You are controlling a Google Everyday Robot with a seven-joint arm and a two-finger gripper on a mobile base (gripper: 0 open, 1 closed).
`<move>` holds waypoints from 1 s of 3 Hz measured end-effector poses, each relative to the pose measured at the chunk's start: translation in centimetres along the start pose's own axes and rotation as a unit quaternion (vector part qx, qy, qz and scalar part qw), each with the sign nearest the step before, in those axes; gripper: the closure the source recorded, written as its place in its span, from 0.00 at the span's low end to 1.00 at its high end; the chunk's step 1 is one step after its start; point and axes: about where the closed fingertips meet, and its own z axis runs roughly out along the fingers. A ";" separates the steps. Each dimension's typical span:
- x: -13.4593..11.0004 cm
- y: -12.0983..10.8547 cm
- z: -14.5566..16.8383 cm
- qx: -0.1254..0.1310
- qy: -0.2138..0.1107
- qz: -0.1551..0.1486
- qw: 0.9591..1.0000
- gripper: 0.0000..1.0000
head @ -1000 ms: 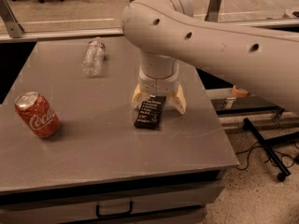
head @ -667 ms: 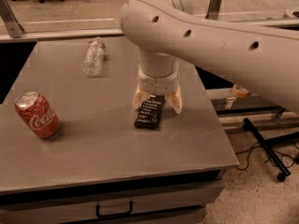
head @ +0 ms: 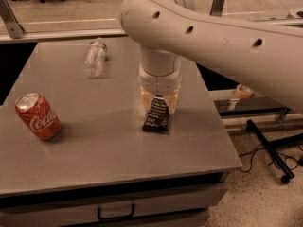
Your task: Pick rxbar chocolate
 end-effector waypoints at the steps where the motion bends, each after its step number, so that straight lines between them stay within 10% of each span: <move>1: 0.2 0.8 -0.2 -0.015 0.001 -0.027 1.000 1.00; 3: -0.4 4.0 -5.4 -0.103 -0.019 -0.108 0.989 1.00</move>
Offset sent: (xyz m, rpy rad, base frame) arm -0.0018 0.0475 0.0664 0.2050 -0.0603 0.2861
